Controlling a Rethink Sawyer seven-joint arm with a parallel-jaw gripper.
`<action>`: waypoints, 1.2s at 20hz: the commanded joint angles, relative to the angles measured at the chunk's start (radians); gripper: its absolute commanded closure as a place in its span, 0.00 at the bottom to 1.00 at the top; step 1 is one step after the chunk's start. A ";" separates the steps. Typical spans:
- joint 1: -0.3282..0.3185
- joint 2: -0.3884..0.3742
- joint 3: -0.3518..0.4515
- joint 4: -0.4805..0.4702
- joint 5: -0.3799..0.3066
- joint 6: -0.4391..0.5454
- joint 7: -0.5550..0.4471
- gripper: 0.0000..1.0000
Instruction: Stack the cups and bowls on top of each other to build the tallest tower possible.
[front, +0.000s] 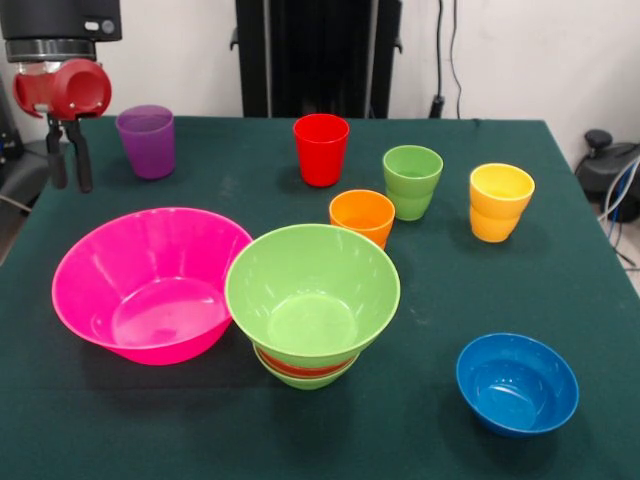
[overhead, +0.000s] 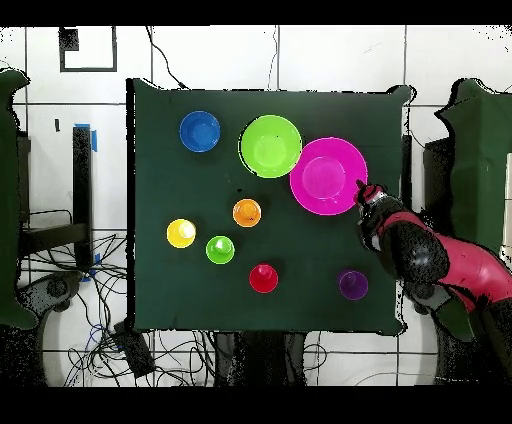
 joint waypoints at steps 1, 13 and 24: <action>0.057 0.072 -0.007 -0.025 -0.013 0.064 -0.045 0.00; 0.141 0.138 -0.103 -0.087 -0.048 -0.021 0.016 0.00; 0.166 0.171 -0.145 -0.115 -0.049 -0.052 0.012 0.00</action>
